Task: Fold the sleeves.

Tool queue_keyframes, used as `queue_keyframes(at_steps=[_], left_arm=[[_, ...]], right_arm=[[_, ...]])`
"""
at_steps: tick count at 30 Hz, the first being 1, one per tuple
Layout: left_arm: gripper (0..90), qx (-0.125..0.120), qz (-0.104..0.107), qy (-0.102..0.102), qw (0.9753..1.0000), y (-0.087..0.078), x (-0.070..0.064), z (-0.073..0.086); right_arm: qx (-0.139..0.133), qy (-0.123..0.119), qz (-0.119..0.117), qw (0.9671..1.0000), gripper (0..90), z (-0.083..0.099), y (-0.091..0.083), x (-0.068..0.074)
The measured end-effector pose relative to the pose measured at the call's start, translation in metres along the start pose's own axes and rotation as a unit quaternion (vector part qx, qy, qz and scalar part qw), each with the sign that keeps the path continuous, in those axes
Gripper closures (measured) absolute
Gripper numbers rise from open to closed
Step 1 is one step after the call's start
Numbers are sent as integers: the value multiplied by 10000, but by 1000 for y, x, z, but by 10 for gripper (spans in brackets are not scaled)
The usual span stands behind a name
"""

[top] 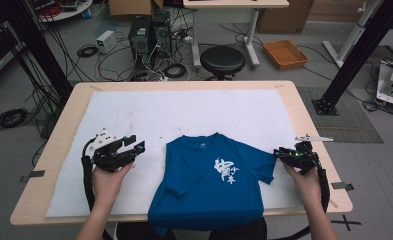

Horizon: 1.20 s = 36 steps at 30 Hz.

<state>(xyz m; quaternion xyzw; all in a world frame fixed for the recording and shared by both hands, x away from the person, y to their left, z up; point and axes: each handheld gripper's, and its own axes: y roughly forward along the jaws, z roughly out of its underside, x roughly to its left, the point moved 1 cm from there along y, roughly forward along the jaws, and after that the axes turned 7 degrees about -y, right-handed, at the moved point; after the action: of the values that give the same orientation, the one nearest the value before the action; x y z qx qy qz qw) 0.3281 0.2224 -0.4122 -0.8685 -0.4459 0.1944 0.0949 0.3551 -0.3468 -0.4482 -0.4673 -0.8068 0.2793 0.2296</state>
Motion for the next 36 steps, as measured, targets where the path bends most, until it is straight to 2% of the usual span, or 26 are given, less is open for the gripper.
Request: queue_keyframes(at_steps=[3,4,6,7,11,13,14,16,18,19,20,21,22,26,30,32,33,34,35,36], left_arm=[[526,-26,-19,-20,10000,-2,1,0],[526,-39,-20,-19,10000,-2,1,0],[526,-40,0,-19,10000,-1,1,0],[526,-39,-2,-14,10000,-1,1,0],[526,-51,19,-16,10000,-1,1,-1],[526,-60,26,-32,10000,-1,1,-1],[526,-61,30,-51,10000,-1,1,-1],[526,-58,61,-67,9999,-1,2,-1],[526,-55,84,-81,9999,-1,2,-1],[526,-59,89,-84,9999,-1,2,-1],[526,-57,95,-85,9999,-1,2,-1],[525,-53,112,-84,9999,0,2,-1],[525,-47,119,-100,9999,0,2,-1],[526,-10,153,-98,9998,2,1,-1],[526,2,200,-128,9997,2,1,-1],[526,13,205,-116,9997,3,0,-1],[526,21,218,-116,9997,3,0,0],[526,36,237,-106,9997,4,0,0],[525,55,241,-114,9996,4,-1,0],[525,61,239,-104,9996,4,-1,0]], right_arm=[[136,-70,-29,9999,720,2,5,1],[137,-120,36,9998,756,2,5,2],[164,-137,-68,9997,857,2,5,2],[149,-184,-41,9997,893,2,4,4],[-131,-239,-173,9995,896,-7,-6,11],[-285,-266,-296,9988,896,-15,-14,19],[-285,-266,-296,9988,896,-15,-14,19],[-390,-411,-424,9975,896,-26,-22,35],[-403,-453,-433,9972,896,-28,-22,40],[-406,-533,-443,9968,896,-31,-23,48],[-402,-663,-494,9958,896,-36,-22,62],[-384,-738,-504,9953,896,-38,-21,70],[-384,-738,-504,9953,896,-38,-21,70],[-341,-1103,-525,9919,896,-50,-17,103],[-241,-1458,-470,9879,896,-58,-7,135],[-142,-1640,-434,9854,896,-61,3,153],[-114,-1734,-446,9838,895,-62,8,160],[-79,-1852,-543,9812,889,-63,19,173],[-83,-1947,-635,9788,856,-63,23,179],[-83,-1947,-635,9788,856,-63,23,179]])
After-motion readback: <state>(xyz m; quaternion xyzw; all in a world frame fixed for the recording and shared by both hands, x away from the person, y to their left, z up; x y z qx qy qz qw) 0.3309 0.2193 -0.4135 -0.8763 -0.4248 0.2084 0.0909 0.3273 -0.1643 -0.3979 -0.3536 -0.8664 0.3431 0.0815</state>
